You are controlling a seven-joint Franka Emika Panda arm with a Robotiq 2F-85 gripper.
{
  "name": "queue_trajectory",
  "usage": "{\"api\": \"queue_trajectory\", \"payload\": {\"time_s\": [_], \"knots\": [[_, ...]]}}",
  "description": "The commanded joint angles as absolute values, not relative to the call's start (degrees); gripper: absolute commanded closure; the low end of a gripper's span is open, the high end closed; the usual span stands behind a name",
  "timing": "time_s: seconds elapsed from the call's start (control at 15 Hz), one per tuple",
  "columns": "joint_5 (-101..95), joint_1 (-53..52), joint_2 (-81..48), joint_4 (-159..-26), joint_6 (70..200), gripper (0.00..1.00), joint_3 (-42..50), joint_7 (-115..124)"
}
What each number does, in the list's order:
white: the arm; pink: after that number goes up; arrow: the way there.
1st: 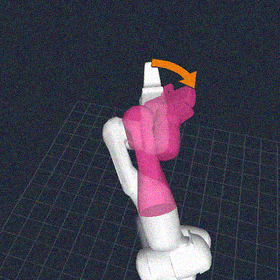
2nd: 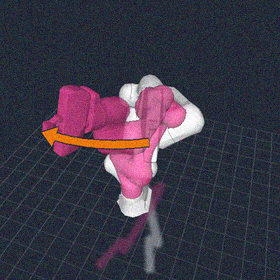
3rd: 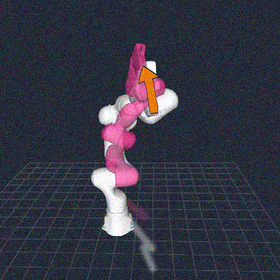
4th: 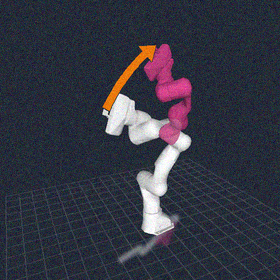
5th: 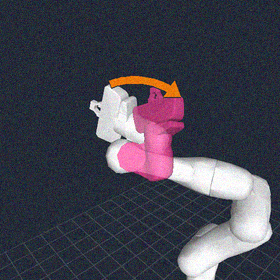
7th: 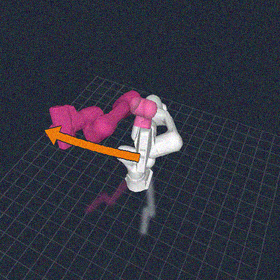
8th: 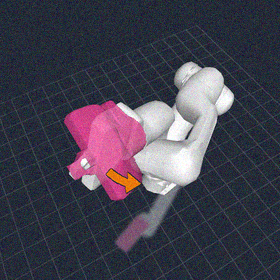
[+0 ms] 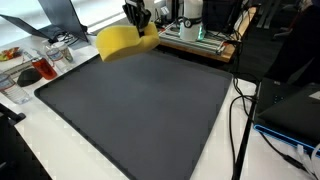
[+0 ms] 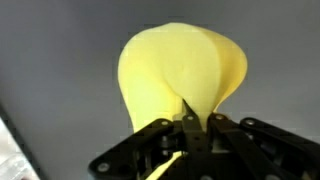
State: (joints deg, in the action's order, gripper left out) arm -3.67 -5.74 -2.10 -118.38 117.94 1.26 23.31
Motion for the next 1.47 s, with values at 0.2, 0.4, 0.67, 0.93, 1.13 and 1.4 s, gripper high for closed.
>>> {"api": "queue_trajectory", "payload": {"time_s": [0.2,0.4,0.67,0.93,1.13,1.4], "knots": [[-25.1,-6.5,-0.4,-110.3,102.3,0.94,-4.0,31.2],[-33.4,-7.4,-1.1,-106.8,94.9,0.94,-6.2,31.2],[-39.9,-8.8,-1.2,-104.0,89.2,0.94,-8.3,29.5],[-43.4,-9.9,-1.6,-102.2,85.6,0.67,-9.8,28.4],[-44.5,-10.2,-1.9,-101.6,85.0,0.53,-10.1,28.0],[-44.0,-10.1,-1.9,-101.5,85.0,0.26,-10.1,27.5]]}}
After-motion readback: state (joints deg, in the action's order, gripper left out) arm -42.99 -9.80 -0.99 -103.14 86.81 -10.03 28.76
